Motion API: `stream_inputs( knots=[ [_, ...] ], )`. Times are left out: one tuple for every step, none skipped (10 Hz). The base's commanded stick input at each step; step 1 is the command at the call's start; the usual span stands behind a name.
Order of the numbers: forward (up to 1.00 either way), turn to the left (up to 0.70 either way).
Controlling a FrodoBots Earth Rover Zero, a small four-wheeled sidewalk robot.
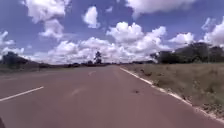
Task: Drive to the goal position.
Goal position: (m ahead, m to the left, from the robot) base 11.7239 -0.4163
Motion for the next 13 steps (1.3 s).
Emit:
stream_inputs(
  knots=[
    [1.00,0.00],
    [1.00,0.00],
    [1.00,0.00],
    [1.00,0.00],
    [1.00,0.00],
    [1.00,0.00],
    [1.00,0.00],
    [1.00,0.00],
    [1.00,0.00],
    [1.00,0.00],
    [1.00,0.00],
    [1.00,0.00],
    [1.00,0.00]
  ],
)
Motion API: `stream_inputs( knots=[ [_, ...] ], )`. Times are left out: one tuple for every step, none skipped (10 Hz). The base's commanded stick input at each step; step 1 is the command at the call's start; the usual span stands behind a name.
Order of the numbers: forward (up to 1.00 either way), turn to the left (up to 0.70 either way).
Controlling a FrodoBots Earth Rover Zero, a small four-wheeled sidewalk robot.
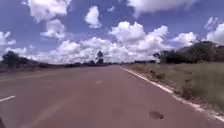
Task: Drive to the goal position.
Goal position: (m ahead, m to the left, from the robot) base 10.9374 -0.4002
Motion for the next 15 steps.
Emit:
stream_inputs(
  knots=[
    [1.00,0.00],
    [1.00,0.00],
    [1.00,0.00],
    [1.00,0.00],
    [1.00,0.00],
    [1.00,0.00],
    [1.00,0.00],
    [1.00,0.00],
    [1.00,0.00],
    [1.00,0.00],
    [1.00,0.00],
    [1.00,0.00],
    [1.00,0.00],
    [1.00,0.00],
    [1.00,0.00]
  ],
)
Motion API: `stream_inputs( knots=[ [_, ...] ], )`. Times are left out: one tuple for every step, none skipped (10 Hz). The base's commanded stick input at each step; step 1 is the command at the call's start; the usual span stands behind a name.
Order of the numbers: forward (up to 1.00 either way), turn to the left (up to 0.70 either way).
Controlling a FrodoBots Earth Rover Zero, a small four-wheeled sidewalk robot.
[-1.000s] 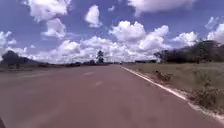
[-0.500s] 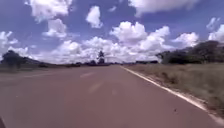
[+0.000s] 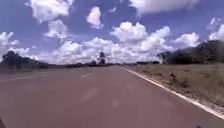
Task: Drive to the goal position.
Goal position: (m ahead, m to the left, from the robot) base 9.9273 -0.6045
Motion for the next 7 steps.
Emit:
stream_inputs(
  knots=[
    [1.00,0.00],
    [1.00,0.00],
    [1.00,0.00],
    [1.00,0.00],
    [1.00,0.00],
    [1.00,0.00],
    [1.00,0.00]
  ],
)
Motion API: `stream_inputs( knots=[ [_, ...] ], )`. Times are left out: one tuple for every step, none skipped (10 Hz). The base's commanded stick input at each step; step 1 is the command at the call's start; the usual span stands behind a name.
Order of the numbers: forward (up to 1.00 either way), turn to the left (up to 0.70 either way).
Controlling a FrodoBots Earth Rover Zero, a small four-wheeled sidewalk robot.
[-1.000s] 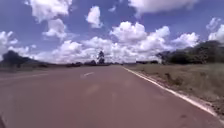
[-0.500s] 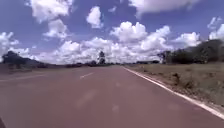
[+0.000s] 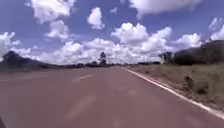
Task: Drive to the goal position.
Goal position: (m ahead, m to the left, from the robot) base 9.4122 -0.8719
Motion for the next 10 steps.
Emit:
stream_inputs(
  knots=[
    [1.00,0.00],
    [1.00,0.00],
    [1.00,0.00],
    [1.00,0.00],
    [1.00,0.00],
    [1.00,0.00],
    [1.00,0.00],
    [1.00,0.00],
    [1.00,0.00],
    [1.00,0.00]
  ],
)
